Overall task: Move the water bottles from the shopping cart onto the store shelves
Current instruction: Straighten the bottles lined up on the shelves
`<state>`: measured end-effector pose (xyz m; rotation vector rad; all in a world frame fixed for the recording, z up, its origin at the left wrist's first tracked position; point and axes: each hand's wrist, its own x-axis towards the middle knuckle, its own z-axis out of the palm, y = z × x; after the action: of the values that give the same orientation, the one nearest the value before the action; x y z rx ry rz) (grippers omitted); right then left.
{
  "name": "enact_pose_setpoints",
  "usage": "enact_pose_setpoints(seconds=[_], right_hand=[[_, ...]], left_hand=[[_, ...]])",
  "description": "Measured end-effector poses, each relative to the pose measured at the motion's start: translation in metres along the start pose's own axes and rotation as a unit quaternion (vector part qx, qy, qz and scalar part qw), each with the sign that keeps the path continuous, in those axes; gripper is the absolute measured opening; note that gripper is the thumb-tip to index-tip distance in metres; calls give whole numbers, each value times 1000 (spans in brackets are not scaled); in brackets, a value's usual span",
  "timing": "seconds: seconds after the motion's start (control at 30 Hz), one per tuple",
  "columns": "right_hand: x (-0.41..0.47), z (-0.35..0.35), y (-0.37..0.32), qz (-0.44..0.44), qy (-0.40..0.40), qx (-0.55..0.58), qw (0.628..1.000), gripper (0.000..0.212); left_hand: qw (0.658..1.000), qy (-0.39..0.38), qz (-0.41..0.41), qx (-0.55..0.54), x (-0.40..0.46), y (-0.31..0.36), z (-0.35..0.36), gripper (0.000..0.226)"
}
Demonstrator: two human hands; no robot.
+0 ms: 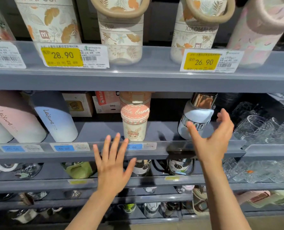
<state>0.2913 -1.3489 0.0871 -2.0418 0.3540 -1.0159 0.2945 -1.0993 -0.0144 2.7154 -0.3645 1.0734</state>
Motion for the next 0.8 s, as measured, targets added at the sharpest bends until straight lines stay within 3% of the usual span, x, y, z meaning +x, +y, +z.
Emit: enact_pose_setpoints(seconds=[0.1,0.17,0.27,0.37,0.8], right_hand=[[24,-1,13,70,-82,-19,994,114],[29,10,14,74,-95,-30,992,104],[29,23,15,81,-67,-56,993,81],[29,20,19,89,-41,-70,993,74],[37,-11,41,75,34,-98,992,103]], left_hand=[[1000,26,-12,9,-1,1,11,67],[999,37,-3,20,-1,-1,15,67],[999,42,-9,7,0,-1,17,64],[999,42,-7,4,-1,-2,19,63],[997,65,1,37,1,-4,25,63]])
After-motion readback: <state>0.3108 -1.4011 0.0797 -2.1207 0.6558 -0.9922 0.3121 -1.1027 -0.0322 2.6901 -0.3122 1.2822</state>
